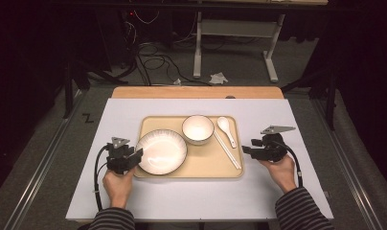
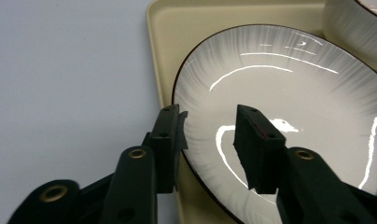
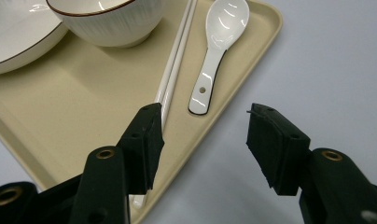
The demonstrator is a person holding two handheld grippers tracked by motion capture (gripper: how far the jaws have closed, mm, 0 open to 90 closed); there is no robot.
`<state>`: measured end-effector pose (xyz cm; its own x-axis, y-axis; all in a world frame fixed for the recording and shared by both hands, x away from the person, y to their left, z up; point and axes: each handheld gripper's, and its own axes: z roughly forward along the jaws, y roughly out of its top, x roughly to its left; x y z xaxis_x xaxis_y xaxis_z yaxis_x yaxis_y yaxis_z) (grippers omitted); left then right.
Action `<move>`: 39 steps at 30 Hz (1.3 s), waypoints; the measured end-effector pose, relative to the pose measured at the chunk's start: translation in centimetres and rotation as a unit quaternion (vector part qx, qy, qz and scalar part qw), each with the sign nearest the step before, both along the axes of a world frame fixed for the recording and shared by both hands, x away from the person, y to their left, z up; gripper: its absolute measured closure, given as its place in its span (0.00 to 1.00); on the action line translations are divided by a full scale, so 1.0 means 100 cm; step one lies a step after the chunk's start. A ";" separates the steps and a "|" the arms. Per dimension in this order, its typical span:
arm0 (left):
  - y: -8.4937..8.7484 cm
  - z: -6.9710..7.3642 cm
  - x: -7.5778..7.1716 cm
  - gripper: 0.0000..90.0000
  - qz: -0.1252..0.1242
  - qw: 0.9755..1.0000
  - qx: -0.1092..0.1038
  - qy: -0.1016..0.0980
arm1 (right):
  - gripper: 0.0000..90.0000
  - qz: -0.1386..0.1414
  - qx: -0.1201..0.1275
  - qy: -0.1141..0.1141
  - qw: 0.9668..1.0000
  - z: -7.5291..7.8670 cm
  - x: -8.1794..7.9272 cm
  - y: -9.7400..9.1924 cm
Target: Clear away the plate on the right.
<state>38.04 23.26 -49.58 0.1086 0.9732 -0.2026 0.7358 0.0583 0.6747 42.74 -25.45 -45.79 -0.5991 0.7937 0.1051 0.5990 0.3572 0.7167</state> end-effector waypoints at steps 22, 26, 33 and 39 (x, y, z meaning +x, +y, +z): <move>-0.025 0.022 -0.022 0.44 -0.053 0.995 0.044 -0.076 | 0.51 0.019 -0.005 0.000 1.000 -0.002 0.006 0.010; -0.033 0.026 -0.025 0.42 -0.073 0.992 0.042 -0.091 | 0.50 0.018 -0.001 0.002 1.000 -0.002 0.005 0.011; -0.052 0.032 -0.030 0.39 -0.110 0.987 0.040 -0.109 | 0.49 0.017 0.002 0.004 1.000 -0.002 0.003 0.011; -0.063 0.035 -0.034 0.37 -0.134 0.983 0.041 -0.120 | 0.49 0.018 0.005 0.007 1.000 0.000 0.001 0.010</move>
<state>34.61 17.01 -46.04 0.3989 0.9149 -0.0620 0.5370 -0.1782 0.8245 42.84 -24.47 -45.76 -0.6262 0.7701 0.1218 0.5954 0.3714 0.7124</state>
